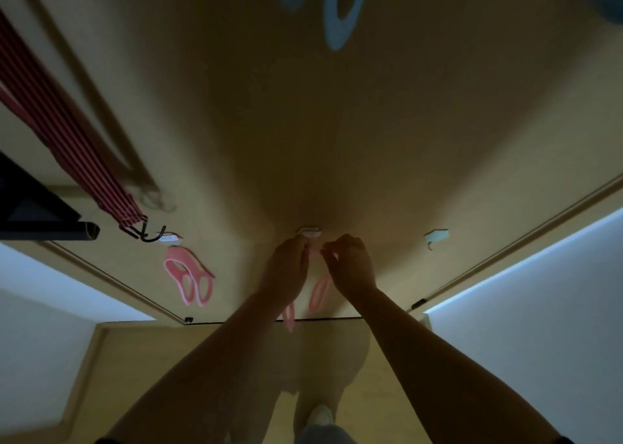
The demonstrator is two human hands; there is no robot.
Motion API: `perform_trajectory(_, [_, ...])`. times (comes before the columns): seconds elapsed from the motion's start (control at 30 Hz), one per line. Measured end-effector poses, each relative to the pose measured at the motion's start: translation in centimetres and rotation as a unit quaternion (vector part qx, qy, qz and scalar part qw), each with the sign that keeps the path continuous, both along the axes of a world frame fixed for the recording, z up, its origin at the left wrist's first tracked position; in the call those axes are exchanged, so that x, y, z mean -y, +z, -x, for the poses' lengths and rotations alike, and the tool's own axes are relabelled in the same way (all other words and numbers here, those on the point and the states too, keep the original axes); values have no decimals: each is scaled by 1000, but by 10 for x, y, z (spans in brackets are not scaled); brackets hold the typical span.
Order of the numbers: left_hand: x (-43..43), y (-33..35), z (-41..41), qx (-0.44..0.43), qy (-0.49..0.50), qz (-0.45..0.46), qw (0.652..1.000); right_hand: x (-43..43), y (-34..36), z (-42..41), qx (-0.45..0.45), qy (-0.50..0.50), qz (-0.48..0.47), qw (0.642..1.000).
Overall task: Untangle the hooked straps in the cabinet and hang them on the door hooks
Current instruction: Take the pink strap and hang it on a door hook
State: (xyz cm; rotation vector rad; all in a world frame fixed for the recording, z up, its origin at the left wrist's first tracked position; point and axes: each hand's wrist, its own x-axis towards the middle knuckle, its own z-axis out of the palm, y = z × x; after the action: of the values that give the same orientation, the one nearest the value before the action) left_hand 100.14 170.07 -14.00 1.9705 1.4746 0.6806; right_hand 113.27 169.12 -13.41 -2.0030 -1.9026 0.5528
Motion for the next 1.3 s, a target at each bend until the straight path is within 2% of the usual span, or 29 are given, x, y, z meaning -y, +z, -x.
perform_trajectory(0.2, [-14,-23,3,-28,92,13,995,-17,-9,10,-37,-26,23,999])
perform_trajectory(0.33, [-20,-31,-3,-124,118,59,983,-22,-23,15,-35,-40,43,998])
perform_trajectory(0.4, [-20,-33,-5,-144,113,87,979,-21,-30,12,-17,-34,70,997])
perform_trajectory(0.57, [-19,-40,-11,-148,126,124,973,-25,-38,8,6,-15,123,992])
perform_trajectory(0.77, [-19,-42,-12,-124,179,119,969,-30,-32,13,-32,-28,110,993])
perform_trajectory(0.87, [-19,-45,-14,-109,206,138,963,-32,-37,14,-18,-18,106,994])
perform_trajectory(1.03, [-19,-42,-22,-134,192,155,960,-31,-49,14,-12,-8,120,993])
perform_trajectory(1.3, [-10,-43,-10,-95,199,202,954,-21,-49,14,-33,13,128,991])
